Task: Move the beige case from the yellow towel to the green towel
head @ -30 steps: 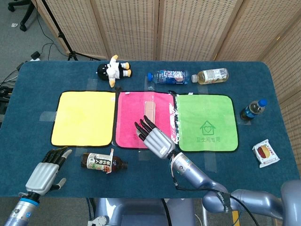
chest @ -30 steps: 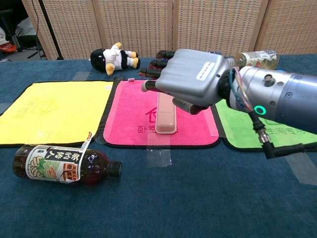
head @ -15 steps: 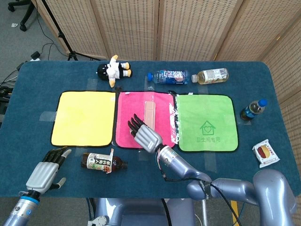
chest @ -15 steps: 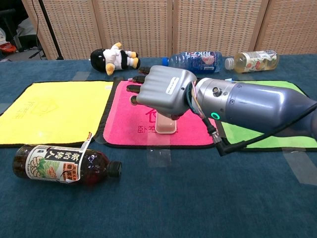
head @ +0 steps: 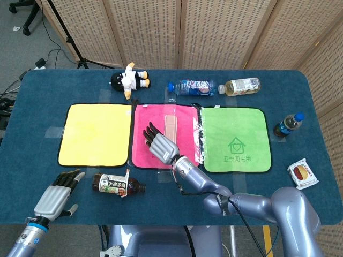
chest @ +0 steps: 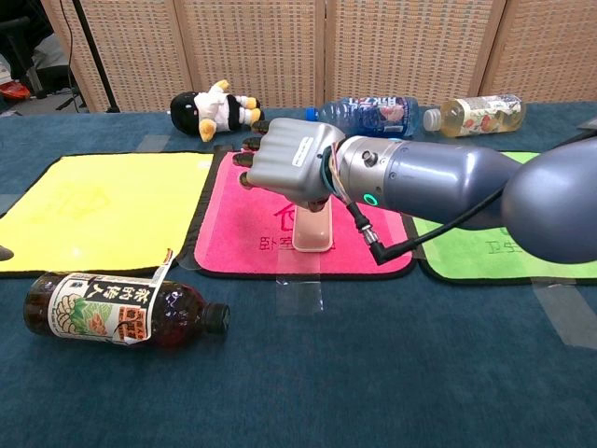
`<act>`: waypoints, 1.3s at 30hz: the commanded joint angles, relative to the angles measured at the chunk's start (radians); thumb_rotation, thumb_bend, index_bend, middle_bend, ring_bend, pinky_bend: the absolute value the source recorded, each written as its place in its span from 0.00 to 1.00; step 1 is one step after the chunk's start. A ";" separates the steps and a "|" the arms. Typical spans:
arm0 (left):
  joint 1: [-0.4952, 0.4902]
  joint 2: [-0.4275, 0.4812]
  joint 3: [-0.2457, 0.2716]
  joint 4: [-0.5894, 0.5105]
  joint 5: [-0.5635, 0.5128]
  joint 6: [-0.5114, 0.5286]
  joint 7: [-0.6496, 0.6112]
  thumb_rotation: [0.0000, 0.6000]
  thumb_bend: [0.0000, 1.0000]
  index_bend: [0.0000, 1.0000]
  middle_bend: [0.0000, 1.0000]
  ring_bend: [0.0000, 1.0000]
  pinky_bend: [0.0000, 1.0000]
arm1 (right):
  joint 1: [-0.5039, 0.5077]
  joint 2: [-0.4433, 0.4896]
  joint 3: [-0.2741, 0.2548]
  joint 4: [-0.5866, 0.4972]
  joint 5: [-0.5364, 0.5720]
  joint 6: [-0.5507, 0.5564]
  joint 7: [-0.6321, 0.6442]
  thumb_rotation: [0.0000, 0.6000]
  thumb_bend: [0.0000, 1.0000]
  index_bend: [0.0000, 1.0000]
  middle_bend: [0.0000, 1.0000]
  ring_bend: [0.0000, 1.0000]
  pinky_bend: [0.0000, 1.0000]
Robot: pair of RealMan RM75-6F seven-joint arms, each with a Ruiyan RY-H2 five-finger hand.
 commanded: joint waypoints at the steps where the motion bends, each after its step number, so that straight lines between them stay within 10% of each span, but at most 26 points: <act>1: -0.002 -0.003 0.000 0.003 -0.003 -0.006 0.000 1.00 0.31 0.00 0.00 0.00 0.02 | 0.020 -0.014 -0.014 0.034 0.011 -0.008 0.027 1.00 0.67 0.17 0.06 0.00 0.00; 39: -0.009 -0.006 0.005 0.005 0.010 -0.027 -0.019 1.00 0.31 0.00 0.00 0.00 0.02 | 0.060 -0.034 -0.132 0.208 0.104 -0.009 0.086 1.00 0.67 0.17 0.06 0.00 0.00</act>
